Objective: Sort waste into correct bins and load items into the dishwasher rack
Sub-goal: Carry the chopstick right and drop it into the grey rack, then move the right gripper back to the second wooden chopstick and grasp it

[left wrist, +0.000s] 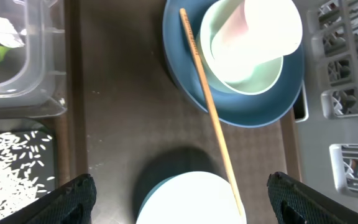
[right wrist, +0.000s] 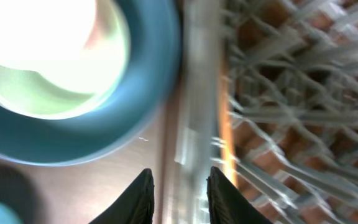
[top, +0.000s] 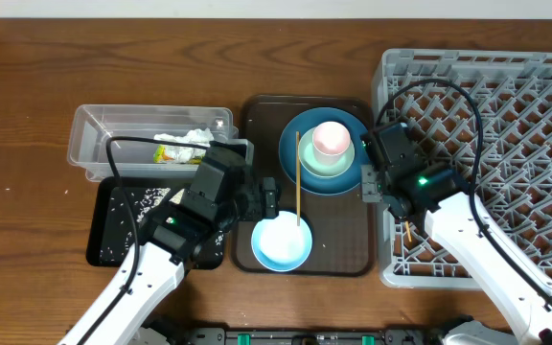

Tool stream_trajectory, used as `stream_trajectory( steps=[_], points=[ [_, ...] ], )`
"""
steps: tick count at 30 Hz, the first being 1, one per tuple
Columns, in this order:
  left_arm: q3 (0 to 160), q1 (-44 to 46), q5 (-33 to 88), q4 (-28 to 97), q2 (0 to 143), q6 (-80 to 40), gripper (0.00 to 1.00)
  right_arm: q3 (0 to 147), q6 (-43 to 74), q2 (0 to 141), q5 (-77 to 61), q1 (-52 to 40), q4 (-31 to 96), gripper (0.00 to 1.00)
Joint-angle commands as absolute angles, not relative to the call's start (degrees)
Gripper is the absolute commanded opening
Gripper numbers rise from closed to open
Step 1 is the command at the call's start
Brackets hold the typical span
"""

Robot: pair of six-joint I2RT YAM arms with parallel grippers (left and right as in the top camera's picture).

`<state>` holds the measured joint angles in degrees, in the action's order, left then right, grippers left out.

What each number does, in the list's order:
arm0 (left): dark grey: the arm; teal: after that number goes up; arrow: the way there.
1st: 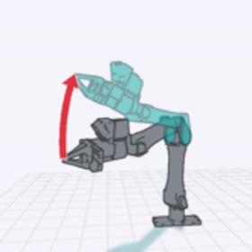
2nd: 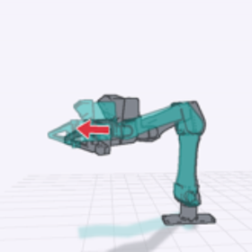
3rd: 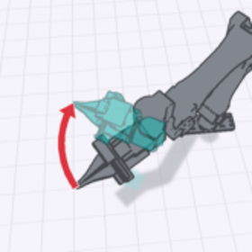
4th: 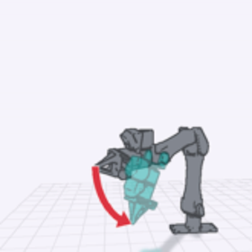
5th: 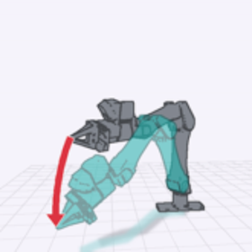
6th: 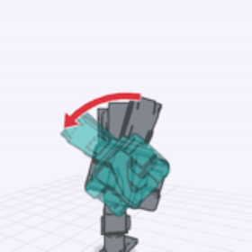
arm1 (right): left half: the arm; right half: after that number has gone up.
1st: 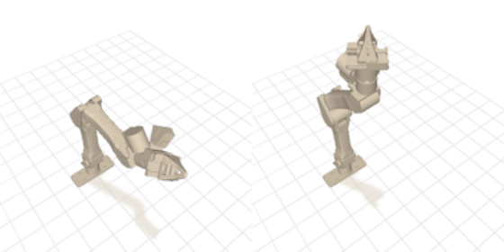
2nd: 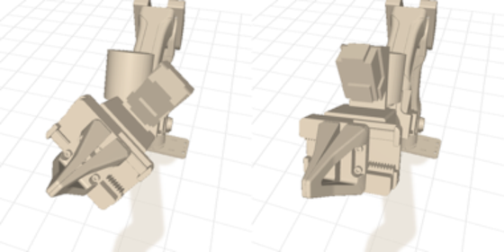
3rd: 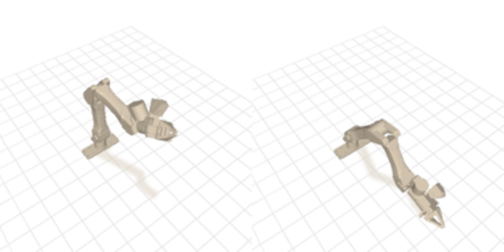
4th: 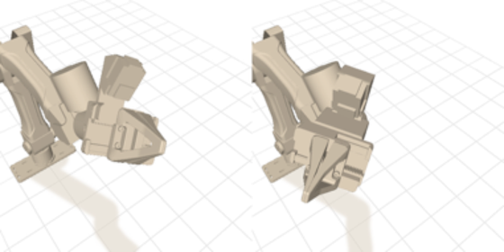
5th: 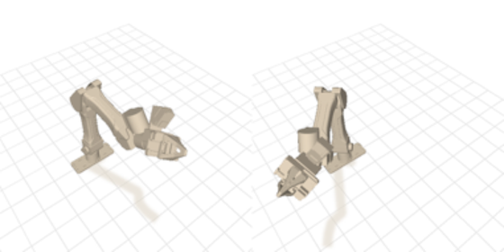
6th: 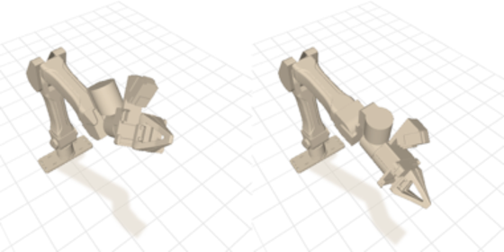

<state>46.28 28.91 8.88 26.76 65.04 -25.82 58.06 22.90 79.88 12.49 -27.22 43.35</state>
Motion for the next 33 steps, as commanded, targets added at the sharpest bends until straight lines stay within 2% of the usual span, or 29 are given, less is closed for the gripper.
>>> stream_trajectory(
  steps=[1,4,5,6,7,9,14,18,21,24,33],
  points=[
    [47.59,28.69,6.79,26.89,64.84,-25.52,0.91,57.89,23.38,80.18,2.92,-26.85,40.84,0.29],
    [47.59,28.67,6.79,26.89,64.84,-25.52,0.91,57.89,27.22,80.18,-2.98,-26.94,37.43,0.36],
    [47.59,28.69,6.79,26.92,64.84,-25.52,0.91,57.89,28.71,80.18,-4.47,-27.07,36.25,0.48],
    [47.59,28.69,6.79,26.89,64.84,-25.52,0.91,57.89,30.2,80.18,-5.82,-27.27,34.94,0.7],
    [47.59,28.67,6.79,26.89,64.84,-25.52,0.91,57.89,31.31,80.18,-6.5,-27.53,33.78,0.83],
    [47.59,28.67,6.79,26.89,64.82,-25.52,0.91,57.89,33.8,80.18,-6.44,-28.23,32.42,0.99],
    [47.59,28.67,6.79,26.89,64.2,-25.52,0.91,57.89,40.64,80.2,-6.5,-30.41,29.34,0.99],
    [47.59,28.67,6.79,27.11,62.11,-25.45,0.91,57.89,40.69,80.42,-6.15,-33.04,27.46,0.99],
    [47.59,28.67,6.76,28.05,59.4,-22.55,0.91,57.89,41.32,81.36,-6.02,-34.61,26.09,0.72],
    [47.59,28.67,6.44,28.82,56.62,-16.6,0.91,57.89,45.12,82.94,-5.8,-35.62,26.15,0.57],
    [47.59,28.67,-5.5,33.21,51.09,-16.62,0.91,57.89,51.88,91.57,-5.93,-37.65,25.91,0.47]
  ],
)
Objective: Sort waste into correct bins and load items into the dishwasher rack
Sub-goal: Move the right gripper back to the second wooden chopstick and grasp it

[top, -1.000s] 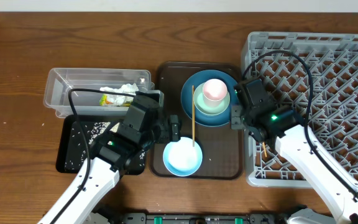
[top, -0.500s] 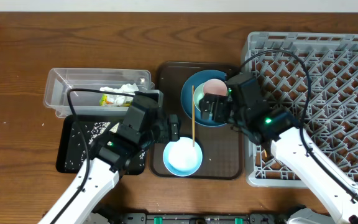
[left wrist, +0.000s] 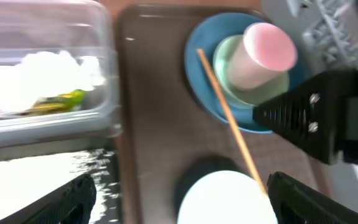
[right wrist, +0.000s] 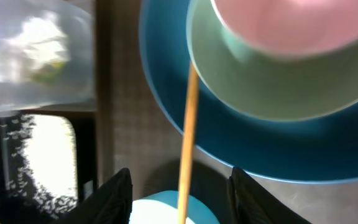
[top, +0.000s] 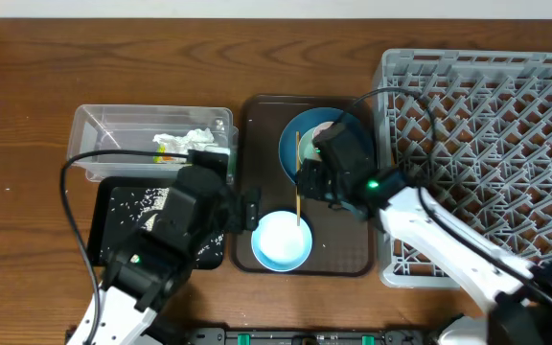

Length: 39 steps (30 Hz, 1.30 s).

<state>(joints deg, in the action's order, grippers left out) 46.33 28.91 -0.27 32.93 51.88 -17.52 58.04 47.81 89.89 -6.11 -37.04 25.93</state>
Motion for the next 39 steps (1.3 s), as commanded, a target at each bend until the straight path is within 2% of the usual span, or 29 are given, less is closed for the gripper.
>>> stream_trajectory(
  steps=[1,14,25,39],
  points=[
    [47.59,28.67,-5.56,33.23,51.11,-16.62,0.91,57.89,52.84,92.12,-6.09,-37.67,25.87,0.46],
    [47.59,28.69,-5.54,33.19,51.59,-16.62,0.91,57.89,55.27,92.75,-8.36,-40.25,25.67,0.39],
    [47.59,28.67,-5.45,33.19,51.59,-16.62,0.91,57.89,57.43,92.97,-3.36,-43.94,25.08,0.34],
    [47.59,28.69,-5.43,33.19,51.59,-16.6,0.91,57.19,58.96,92.97,-1.87,-44.58,26.68,0.34]
  ],
)
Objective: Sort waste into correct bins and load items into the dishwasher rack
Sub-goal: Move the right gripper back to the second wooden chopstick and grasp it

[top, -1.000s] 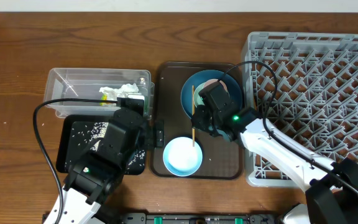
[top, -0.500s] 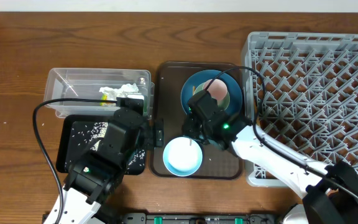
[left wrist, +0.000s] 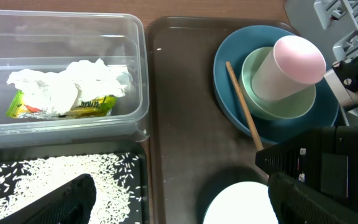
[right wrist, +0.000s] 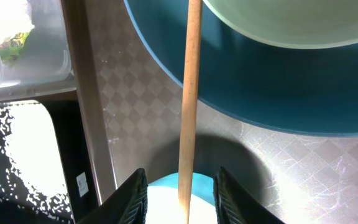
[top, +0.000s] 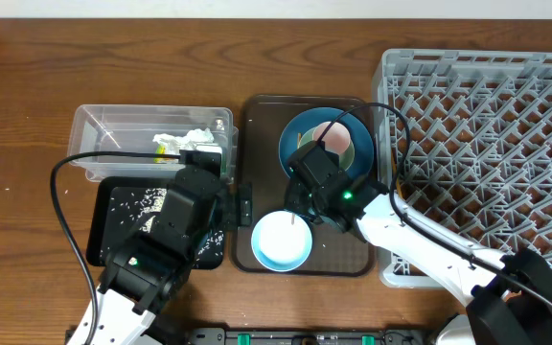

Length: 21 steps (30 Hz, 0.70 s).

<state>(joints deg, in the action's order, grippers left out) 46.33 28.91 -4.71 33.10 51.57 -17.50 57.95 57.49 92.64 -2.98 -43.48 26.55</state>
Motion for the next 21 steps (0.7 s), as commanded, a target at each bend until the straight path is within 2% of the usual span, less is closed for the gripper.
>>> stream_trajectory(
  steps=[1,15,21],
  points=[
    [47.59,28.69,-5.43,33.19,51.59,-16.6,0.91,57.19,59.35,92.97,-1.76,-44.73,26.61,0.35],
    [47.59,28.69,-5.43,33.19,51.59,-16.62,0.91,55.81,59.79,92.97,-0.21,-45.21,26.35,0.36],
    [47.59,28.69,-5.43,33.19,51.59,-16.62,0.91,55.81,59.79,92.97,-0.21,-45.23,26.15,0.21]
  ],
)
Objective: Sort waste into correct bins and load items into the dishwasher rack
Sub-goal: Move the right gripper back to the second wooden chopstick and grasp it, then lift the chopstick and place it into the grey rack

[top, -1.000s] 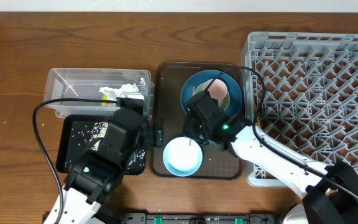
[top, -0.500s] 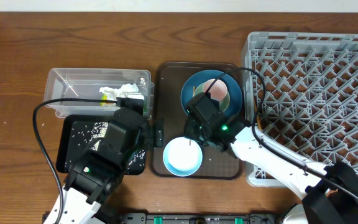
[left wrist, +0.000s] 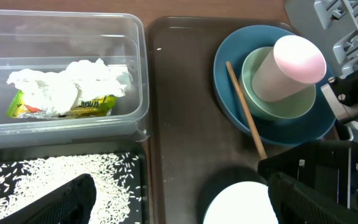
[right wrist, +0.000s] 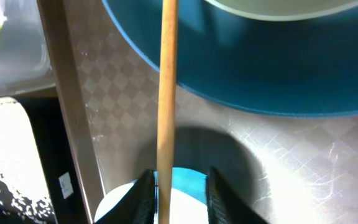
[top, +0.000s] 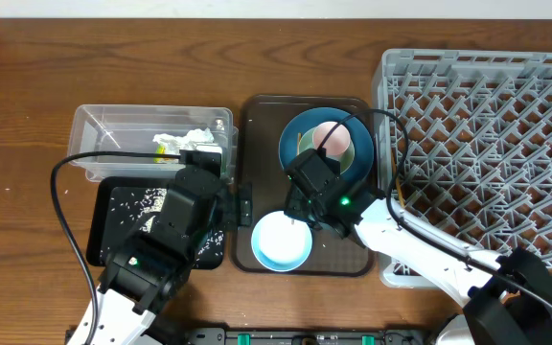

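A wooden chopstick (right wrist: 166, 74) lies on the brown tray (top: 338, 254), one end on the blue plate (left wrist: 229, 93) and the other on the light blue bowl (top: 278, 244). My right gripper (right wrist: 179, 199) straddles it low over that bowl. Its jaws are narrow but still open, and the stick lies against the left finger (right wrist: 146, 196). A green bowl (left wrist: 278, 102) holding a tilted pink cup (left wrist: 294, 62) sits on the plate. My left gripper (left wrist: 182, 205) hangs wide open over the tray's left edge and holds nothing.
A clear bin (top: 151, 144) with crumpled paper and a wrapper stands left of the tray. A black tray (top: 123, 225) strewn with rice lies in front of it. The grey dishwasher rack (top: 487, 144) fills the right side. My right arm (top: 410, 254) crosses the tray's right edge.
My right gripper's jaws have drawn closer together around the chopstick, and it sits a little nearer the light blue bowl. The left arm has not moved.
My right gripper was first at the rack's left edge and the left gripper low over the tray. Then the right one was over the plate and chopstick and the left one stood further back. Later the right jaws straddled the stick, and now they are narrower.
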Tool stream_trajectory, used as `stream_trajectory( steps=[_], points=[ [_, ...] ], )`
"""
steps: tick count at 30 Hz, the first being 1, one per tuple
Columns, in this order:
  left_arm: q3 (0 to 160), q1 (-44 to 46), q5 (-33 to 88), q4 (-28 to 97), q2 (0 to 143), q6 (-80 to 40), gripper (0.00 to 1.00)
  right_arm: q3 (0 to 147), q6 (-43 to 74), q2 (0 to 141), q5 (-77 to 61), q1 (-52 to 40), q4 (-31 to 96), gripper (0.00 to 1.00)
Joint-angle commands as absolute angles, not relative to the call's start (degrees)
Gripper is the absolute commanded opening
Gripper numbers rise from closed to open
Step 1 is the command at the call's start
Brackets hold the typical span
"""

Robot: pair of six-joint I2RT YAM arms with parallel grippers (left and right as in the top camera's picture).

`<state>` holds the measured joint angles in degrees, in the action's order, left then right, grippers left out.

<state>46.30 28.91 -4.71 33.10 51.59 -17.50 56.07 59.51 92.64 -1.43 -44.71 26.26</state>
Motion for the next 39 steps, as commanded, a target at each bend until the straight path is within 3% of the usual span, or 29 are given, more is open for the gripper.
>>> stream_trajectory(
  steps=[1,24,31,39],
  points=[
    [47.59,28.69,-5.43,33.19,51.59,-16.62,0.91,55.81,59.79,92.97,-0.23,-45.25,26.13,0.19],
    [47.59,28.69,-5.43,33.21,51.59,-16.6,0.91,55.81,59.77,92.97,-0.25,-45.23,26.13,0.01],
    [47.59,28.69,-5.43,33.21,51.59,-16.6,0.91,55.83,59.75,92.86,-1.04,-44.97,25.65,0.01],
    [47.59,28.69,-5.43,33.21,51.59,-16.6,0.91,55.83,57.71,90.67,-11.07,-42.81,19.88,0.01]
  ],
)
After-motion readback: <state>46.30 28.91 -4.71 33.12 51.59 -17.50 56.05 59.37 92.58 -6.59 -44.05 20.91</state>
